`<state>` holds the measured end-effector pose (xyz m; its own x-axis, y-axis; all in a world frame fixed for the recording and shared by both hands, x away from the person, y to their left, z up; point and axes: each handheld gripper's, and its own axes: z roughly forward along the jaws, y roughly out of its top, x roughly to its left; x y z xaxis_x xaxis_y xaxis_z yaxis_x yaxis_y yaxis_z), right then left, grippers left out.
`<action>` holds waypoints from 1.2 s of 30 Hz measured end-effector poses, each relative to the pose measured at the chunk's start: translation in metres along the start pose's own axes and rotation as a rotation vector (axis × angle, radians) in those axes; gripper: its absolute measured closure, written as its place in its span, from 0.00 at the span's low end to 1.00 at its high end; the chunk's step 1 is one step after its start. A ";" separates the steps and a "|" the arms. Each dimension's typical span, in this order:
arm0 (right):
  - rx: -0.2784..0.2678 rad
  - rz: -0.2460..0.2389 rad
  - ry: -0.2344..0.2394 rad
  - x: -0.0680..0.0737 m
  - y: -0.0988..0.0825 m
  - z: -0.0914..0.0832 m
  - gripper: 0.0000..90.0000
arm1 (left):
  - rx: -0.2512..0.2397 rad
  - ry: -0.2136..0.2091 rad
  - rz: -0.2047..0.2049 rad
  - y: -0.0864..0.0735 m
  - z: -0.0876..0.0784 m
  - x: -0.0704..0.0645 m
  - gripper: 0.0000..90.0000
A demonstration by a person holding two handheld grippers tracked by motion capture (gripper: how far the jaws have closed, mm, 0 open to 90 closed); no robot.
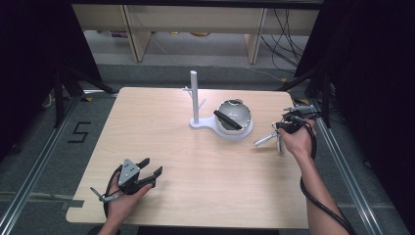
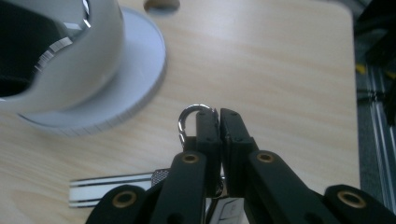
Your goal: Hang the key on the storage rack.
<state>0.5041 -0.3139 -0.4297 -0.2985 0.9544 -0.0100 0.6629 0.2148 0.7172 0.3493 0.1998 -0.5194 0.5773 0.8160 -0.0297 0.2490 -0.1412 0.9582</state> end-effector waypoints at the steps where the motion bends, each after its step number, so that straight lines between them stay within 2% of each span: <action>1: -0.027 0.001 -0.007 0.002 0.002 -0.006 0.98 | -0.005 -0.014 -0.005 0.003 0.000 -0.001 0.44; 3: -0.096 -0.003 -0.003 0.006 0.005 -0.015 0.98 | -0.019 -0.048 -0.044 0.010 0.001 -0.007 0.45; 5: -0.173 -0.007 0.007 0.011 0.008 -0.025 0.98 | -0.029 -0.069 -0.025 0.018 0.002 -0.011 0.46; 6: -0.211 -0.009 -0.002 0.015 0.010 -0.030 0.98 | -0.030 -0.080 -0.026 0.021 0.003 -0.014 0.46; 9: -0.250 -0.047 0.013 0.021 0.018 -0.040 0.98 | -0.050 -0.105 -0.013 0.032 0.007 -0.020 0.46; 10: -0.242 -0.044 0.025 0.024 0.021 -0.043 0.98 | -0.046 -0.103 -0.008 0.036 0.007 -0.022 0.46; 15: -0.282 -0.072 0.043 0.035 0.031 -0.056 0.98 | -0.082 -0.166 -0.007 0.059 0.015 -0.030 0.47; 16: -0.284 -0.045 0.052 0.041 0.032 -0.061 0.98 | -0.085 -0.181 -0.014 0.065 0.016 -0.032 0.47; 20: -0.334 -0.086 0.104 0.056 0.037 -0.075 0.98 | -0.118 -0.250 -0.020 0.087 0.027 -0.038 0.48; 21: -0.343 -0.077 0.126 0.063 0.037 -0.079 0.98 | -0.110 -0.251 -0.006 0.094 0.029 -0.041 0.49; 22: -0.359 -0.101 0.138 0.068 0.037 -0.081 0.98 | -0.115 -0.266 0.001 0.100 0.032 -0.044 0.49; 24: -0.378 -0.108 0.162 0.080 0.037 -0.086 0.98 | -0.118 -0.296 0.013 0.111 0.038 -0.051 0.50; 25: -0.388 -0.131 0.174 0.084 0.038 -0.088 0.98 | -0.116 -0.310 0.019 0.116 0.041 -0.055 0.50; 26: -0.382 -0.116 0.195 0.091 0.038 -0.091 0.98 | -0.114 -0.329 0.024 0.122 0.046 -0.059 0.50; 28: -0.395 -0.147 0.228 0.101 0.038 -0.093 0.98 | -0.112 -0.347 0.031 0.130 0.054 -0.064 0.51; 29: -0.397 -0.144 0.259 0.108 0.038 -0.093 0.98 | -0.110 -0.357 0.032 0.134 0.058 -0.067 0.51; 30: -0.392 -0.149 0.267 0.116 0.037 -0.095 0.98 | -0.107 -0.368 0.032 0.138 0.063 -0.069 0.51; 31: -0.400 -0.176 0.285 0.123 0.037 -0.095 0.98 | -0.099 -0.375 0.028 0.141 0.067 -0.071 0.52; 32: -0.404 -0.175 0.306 0.130 0.036 -0.095 0.98 | -0.096 -0.379 0.029 0.143 0.071 -0.072 0.52; 35: -0.406 -0.198 0.345 0.146 0.034 -0.097 0.98 | -0.086 -0.397 0.006 0.149 0.081 -0.073 0.53; 36: -0.413 -0.220 0.352 0.149 0.034 -0.096 0.98 | -0.086 -0.406 -0.014 0.150 0.084 -0.073 0.53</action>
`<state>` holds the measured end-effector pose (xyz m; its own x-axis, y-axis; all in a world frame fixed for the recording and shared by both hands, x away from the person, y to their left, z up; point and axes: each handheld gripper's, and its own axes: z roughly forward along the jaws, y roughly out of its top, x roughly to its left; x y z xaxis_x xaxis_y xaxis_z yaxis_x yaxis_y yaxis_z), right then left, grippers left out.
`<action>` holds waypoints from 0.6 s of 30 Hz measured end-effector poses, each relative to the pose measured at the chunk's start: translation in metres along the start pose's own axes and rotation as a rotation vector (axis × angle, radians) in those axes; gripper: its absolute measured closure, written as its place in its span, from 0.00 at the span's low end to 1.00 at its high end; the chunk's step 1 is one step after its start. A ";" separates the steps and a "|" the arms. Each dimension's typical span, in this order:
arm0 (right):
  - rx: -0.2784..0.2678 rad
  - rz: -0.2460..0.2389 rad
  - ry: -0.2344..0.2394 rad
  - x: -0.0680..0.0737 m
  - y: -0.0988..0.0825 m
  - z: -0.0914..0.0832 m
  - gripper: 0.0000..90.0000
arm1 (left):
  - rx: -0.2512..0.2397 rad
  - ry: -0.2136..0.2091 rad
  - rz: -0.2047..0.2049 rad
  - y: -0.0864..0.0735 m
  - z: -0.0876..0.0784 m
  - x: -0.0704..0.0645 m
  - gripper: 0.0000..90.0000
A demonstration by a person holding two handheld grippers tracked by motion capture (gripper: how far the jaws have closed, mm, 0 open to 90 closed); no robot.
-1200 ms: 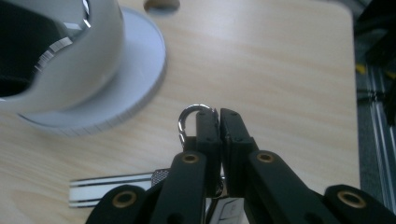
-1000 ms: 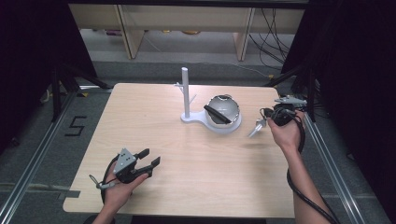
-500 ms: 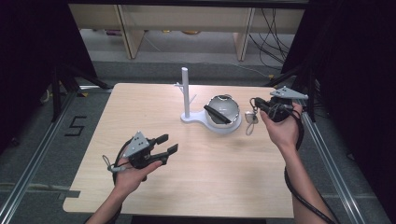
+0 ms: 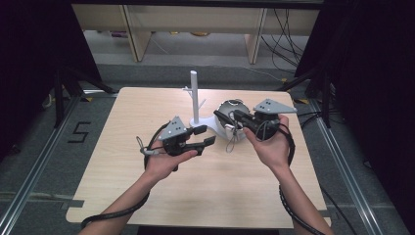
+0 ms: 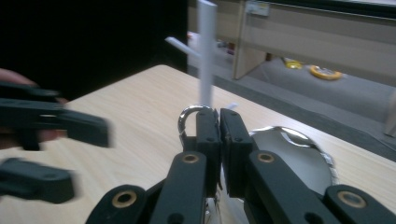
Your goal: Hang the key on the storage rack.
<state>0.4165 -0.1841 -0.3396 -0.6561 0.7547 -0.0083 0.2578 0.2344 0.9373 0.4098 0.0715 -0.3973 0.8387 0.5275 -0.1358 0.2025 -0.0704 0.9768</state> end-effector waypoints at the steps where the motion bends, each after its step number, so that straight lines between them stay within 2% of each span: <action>1: -0.002 0.009 0.019 0.005 0.000 0.002 0.98 | -0.003 -0.010 -0.020 0.001 0.002 0.001 0.53; 3: 0.000 0.021 0.038 0.013 -0.002 0.006 0.98 | -0.008 -0.023 -0.046 0.001 0.006 0.002 0.55; 6: 0.004 -0.007 0.056 0.020 -0.003 0.011 0.98 | -0.013 -0.035 -0.059 0.002 0.009 0.001 0.59; 8: 0.010 0.010 0.068 0.025 -0.003 0.013 0.98 | -0.008 -0.035 -0.060 0.001 0.011 0.001 0.62; 11: 0.000 -0.005 0.091 0.029 -0.001 0.016 0.98 | -0.007 -0.040 -0.076 0.000 0.014 0.001 0.67; 12: 0.004 0.011 0.090 0.031 -0.001 0.016 0.98 | -0.010 -0.043 -0.084 0.000 0.014 0.001 0.69; 13: 0.009 0.009 0.079 0.032 -0.001 0.016 0.98 | -0.012 -0.044 -0.087 0.000 0.015 0.001 0.71; 14: -0.001 0.001 0.093 0.032 -0.001 0.017 0.98 | -0.010 -0.048 -0.090 0.000 0.015 0.001 0.72; 15: 0.006 -0.008 0.086 0.033 -0.001 0.016 0.98 | -0.006 -0.048 -0.095 -0.001 0.016 0.001 0.74; 16: 0.006 0.009 0.091 0.035 -0.001 0.016 0.98 | -0.009 -0.048 -0.101 -0.001 0.016 0.001 0.76; 17: -0.015 0.002 0.081 0.036 -0.001 0.018 0.98 | -0.011 -0.046 -0.105 -0.002 0.016 0.002 0.78; 18: 0.006 0.012 0.106 0.036 -0.001 0.017 0.98 | -0.016 -0.050 -0.114 -0.002 0.016 0.002 0.80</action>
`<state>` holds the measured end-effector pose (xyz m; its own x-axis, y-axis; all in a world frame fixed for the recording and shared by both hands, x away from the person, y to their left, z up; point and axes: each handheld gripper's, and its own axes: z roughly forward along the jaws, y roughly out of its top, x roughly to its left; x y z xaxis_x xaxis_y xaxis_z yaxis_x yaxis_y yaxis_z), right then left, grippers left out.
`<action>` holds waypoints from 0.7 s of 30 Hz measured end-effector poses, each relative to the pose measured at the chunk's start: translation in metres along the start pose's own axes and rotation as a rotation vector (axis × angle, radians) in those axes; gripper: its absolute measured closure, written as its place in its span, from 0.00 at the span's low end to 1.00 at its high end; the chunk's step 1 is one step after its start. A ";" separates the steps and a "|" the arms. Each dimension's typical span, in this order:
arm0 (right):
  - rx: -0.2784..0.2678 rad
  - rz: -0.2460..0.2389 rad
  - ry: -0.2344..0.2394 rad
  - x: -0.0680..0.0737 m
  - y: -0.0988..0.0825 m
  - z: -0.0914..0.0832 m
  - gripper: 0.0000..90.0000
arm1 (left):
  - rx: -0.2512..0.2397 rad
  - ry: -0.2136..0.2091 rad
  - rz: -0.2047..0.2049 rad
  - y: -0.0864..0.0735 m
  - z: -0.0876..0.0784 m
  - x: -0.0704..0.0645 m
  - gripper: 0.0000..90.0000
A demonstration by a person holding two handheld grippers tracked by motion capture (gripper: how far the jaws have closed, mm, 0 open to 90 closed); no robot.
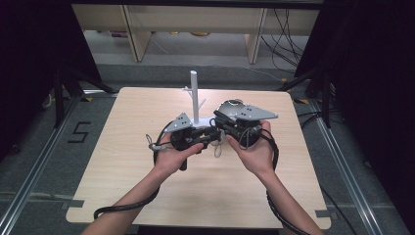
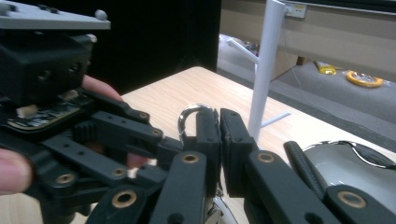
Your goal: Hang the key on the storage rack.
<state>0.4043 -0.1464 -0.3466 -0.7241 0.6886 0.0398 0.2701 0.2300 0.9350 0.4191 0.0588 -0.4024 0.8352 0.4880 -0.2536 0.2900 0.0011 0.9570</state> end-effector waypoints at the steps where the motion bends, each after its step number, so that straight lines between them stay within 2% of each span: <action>1: -0.004 -0.002 0.002 0.001 0.000 0.000 0.98 | -0.005 -0.003 -0.002 0.000 0.000 0.000 0.82; 2: -0.010 -0.021 0.003 0.001 0.000 0.001 0.98 | -0.004 0.004 0.011 0.000 -0.001 0.000 0.85; 3: -0.010 0.000 0.012 0.002 -0.001 0.001 1.00 | 0.004 0.019 0.028 0.000 -0.001 0.000 0.86; 4: -0.029 -0.004 0.019 0.002 -0.001 0.000 1.00 | 0.011 0.025 0.037 -0.001 -0.002 0.000 0.91; 6: -0.031 0.006 0.032 0.003 0.002 -0.002 1.00 | 0.020 0.028 0.036 -0.003 -0.003 0.000 0.92; 10: -0.028 -0.019 0.031 0.001 0.003 -0.002 1.00 | 0.050 0.074 0.107 -0.001 -0.007 -0.002 0.93; 13: -0.052 0.019 0.028 -0.002 0.002 -0.008 1.00 | 0.063 0.114 0.102 0.001 -0.012 0.004 0.93; 14: -0.067 0.008 0.027 -0.005 0.002 -0.010 1.00 | 0.075 0.126 0.093 0.001 -0.015 0.006 0.93; 15: -0.066 0.030 0.022 -0.007 0.001 -0.014 0.98 | 0.083 0.138 0.091 0.001 -0.016 0.008 0.93; 16: -0.069 0.026 0.019 -0.011 0.000 -0.016 0.97 | 0.092 0.153 0.096 0.000 -0.018 0.010 0.93; 21: -0.065 0.078 -0.011 -0.026 -0.016 -0.032 0.94 | 0.130 0.224 0.170 -0.003 -0.026 0.014 0.93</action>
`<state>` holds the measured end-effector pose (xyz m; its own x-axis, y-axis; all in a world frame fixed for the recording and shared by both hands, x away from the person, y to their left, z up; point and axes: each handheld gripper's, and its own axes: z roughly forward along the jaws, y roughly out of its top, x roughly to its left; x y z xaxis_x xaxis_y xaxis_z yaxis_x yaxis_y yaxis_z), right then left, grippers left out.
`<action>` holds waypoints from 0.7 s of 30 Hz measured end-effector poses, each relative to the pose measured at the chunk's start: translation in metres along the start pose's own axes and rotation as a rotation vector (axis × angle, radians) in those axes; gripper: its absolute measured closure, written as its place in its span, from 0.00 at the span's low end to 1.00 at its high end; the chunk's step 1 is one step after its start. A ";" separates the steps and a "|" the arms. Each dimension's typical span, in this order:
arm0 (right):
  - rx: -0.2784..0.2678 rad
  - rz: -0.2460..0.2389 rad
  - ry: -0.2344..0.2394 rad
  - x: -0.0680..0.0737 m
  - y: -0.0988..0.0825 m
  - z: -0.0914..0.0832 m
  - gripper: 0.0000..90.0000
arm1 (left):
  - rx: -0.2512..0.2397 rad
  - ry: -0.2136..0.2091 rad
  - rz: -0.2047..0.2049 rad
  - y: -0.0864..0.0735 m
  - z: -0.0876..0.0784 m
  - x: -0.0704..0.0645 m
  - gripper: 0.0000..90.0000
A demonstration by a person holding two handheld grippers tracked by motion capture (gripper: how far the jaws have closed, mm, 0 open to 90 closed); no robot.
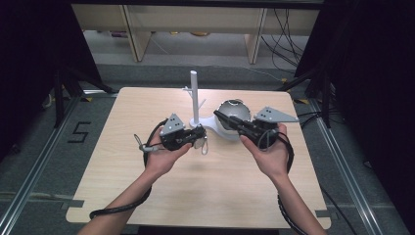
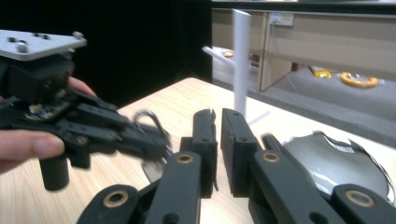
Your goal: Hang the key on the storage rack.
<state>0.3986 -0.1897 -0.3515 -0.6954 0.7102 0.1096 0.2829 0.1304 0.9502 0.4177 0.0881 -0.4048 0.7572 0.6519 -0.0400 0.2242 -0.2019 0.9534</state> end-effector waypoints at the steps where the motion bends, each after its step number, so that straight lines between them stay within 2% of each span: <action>1: 0.009 0.010 -0.010 -0.003 -0.003 -0.003 0.93 | 0.005 0.011 0.006 -0.001 -0.001 0.001 0.94; 2: -0.003 0.005 -0.026 -0.007 -0.007 -0.005 0.93 | 0.010 0.015 0.014 -0.002 -0.001 0.003 0.94; 3: 0.008 0.040 -0.032 -0.010 -0.011 -0.009 0.93 | 0.017 0.025 0.017 -0.003 -0.002 0.005 0.94; 4: 0.005 0.049 -0.027 -0.014 -0.016 -0.010 0.92 | 0.025 0.034 0.022 -0.004 -0.002 0.007 0.94; 7: 0.022 0.113 -0.059 -0.021 -0.031 -0.019 0.91 | 0.038 0.058 0.022 -0.007 -0.003 0.014 0.94; 9: 0.028 0.123 -0.082 -0.027 -0.042 -0.022 0.90 | 0.049 0.081 0.028 -0.007 -0.004 0.020 0.94; 10: 0.024 0.122 -0.093 -0.031 -0.049 -0.022 0.89 | 0.051 0.095 0.023 -0.007 -0.004 0.023 0.94; 11: 0.042 0.159 -0.103 -0.032 -0.055 -0.024 0.89 | 0.052 0.109 0.018 -0.006 -0.004 0.026 0.94; 12: 0.040 0.151 -0.109 -0.037 -0.061 -0.025 0.89 | 0.055 0.135 0.028 -0.005 -0.004 0.030 0.94; 13: 0.044 0.180 -0.122 -0.039 -0.068 -0.026 0.88 | 0.058 0.152 0.039 -0.004 -0.004 0.033 0.94; 14: 0.044 0.162 -0.134 -0.042 -0.072 -0.026 0.88 | 0.062 0.173 0.045 -0.003 -0.004 0.036 0.94; 15: 0.039 0.200 -0.133 -0.042 -0.076 -0.026 0.88 | 0.064 0.188 0.041 -0.002 -0.004 0.039 0.94; 16: 0.036 0.185 -0.137 -0.046 -0.079 -0.027 0.88 | 0.063 0.213 0.051 -0.001 -0.003 0.044 0.94; 17: 0.051 0.215 -0.156 -0.045 -0.083 -0.028 0.88 | 0.064 0.230 0.060 0.000 -0.002 0.046 0.94; 18: 0.046 0.188 -0.156 -0.048 -0.085 -0.027 0.88 | 0.061 0.245 0.054 0.002 -0.001 0.049 0.94; 20: 0.058 0.205 -0.168 -0.048 -0.088 -0.028 0.87 | 0.065 0.281 0.067 0.005 0.002 0.056 0.94; 21: 0.055 0.198 -0.176 -0.050 -0.089 -0.028 0.87 | 0.076 0.303 0.045 0.006 0.003 0.057 0.94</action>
<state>0.3896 -0.2556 -0.4336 -0.4984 0.8346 0.2347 0.4407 0.0107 0.8976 0.4637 0.1221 -0.4025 0.5525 0.8270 0.1038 0.2485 -0.2824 0.9266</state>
